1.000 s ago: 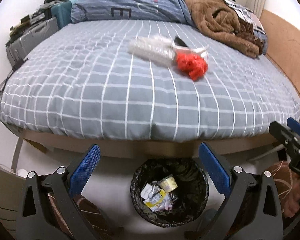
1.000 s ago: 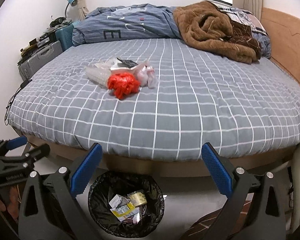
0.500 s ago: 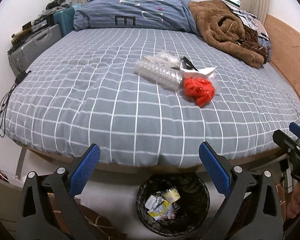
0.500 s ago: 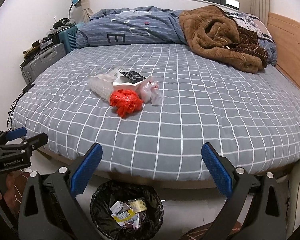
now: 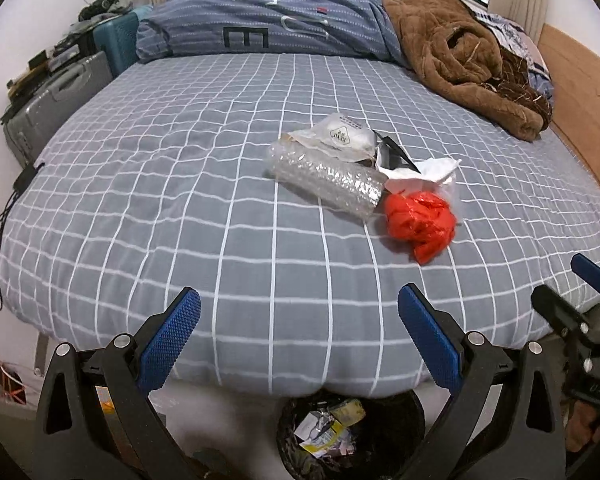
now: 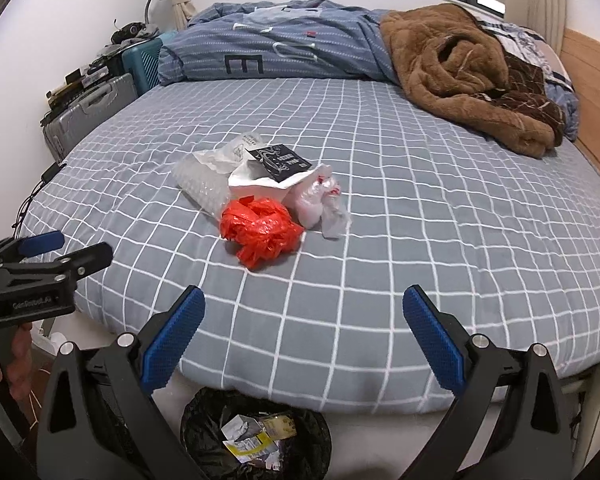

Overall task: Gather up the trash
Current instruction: 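Raise both open tools back toward the trash on the bed, then grasp the bubble wrap with the left tool while the right tool grasps the red bag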

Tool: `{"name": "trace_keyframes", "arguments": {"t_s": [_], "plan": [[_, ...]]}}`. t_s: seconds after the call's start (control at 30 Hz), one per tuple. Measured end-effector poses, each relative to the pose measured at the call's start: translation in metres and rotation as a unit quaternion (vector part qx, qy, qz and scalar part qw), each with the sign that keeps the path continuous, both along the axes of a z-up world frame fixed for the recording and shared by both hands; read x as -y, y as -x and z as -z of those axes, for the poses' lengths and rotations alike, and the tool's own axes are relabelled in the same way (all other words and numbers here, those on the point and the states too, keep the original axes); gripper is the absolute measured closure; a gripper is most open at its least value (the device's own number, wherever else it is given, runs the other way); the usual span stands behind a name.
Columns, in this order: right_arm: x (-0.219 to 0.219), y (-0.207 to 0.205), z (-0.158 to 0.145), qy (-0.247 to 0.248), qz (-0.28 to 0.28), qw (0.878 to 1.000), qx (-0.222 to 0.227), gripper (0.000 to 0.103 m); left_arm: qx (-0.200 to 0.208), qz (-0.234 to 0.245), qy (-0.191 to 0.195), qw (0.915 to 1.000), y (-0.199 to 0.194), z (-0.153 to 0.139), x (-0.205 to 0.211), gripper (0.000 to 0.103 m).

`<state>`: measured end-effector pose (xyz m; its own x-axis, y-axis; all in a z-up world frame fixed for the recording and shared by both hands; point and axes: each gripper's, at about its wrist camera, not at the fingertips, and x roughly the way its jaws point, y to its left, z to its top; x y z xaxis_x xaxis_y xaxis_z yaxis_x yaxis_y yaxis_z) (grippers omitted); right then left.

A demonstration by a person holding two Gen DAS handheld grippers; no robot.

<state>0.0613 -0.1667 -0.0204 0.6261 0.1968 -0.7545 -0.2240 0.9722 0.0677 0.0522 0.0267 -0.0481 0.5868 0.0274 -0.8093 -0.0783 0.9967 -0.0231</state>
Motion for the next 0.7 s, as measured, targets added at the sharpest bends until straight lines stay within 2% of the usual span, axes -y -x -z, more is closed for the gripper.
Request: {"name": "trace_keyframes", "arguments": {"t_s": [0.27, 0.43, 0.7], "plan": [[-0.021, -0.035, 0.016, -0.004, -0.015, 1.000, -0.012, 0.008, -0.016, 0.001, -0.004, 0.9999, -0.053, 0.016, 0.004, 0.006], [-0.032, -0.057, 0.027, -0.007, -0.023, 0.999, -0.023, 0.012, -0.026, -0.005, -0.003, 0.9996, -0.085, 0.026, 0.001, 0.006], [-0.045, -0.080, 0.041, -0.005, -0.036, 0.999, -0.034, 0.013, -0.050, -0.025, 0.029, 0.9980, -0.137, 0.043, -0.006, 0.006]]}}
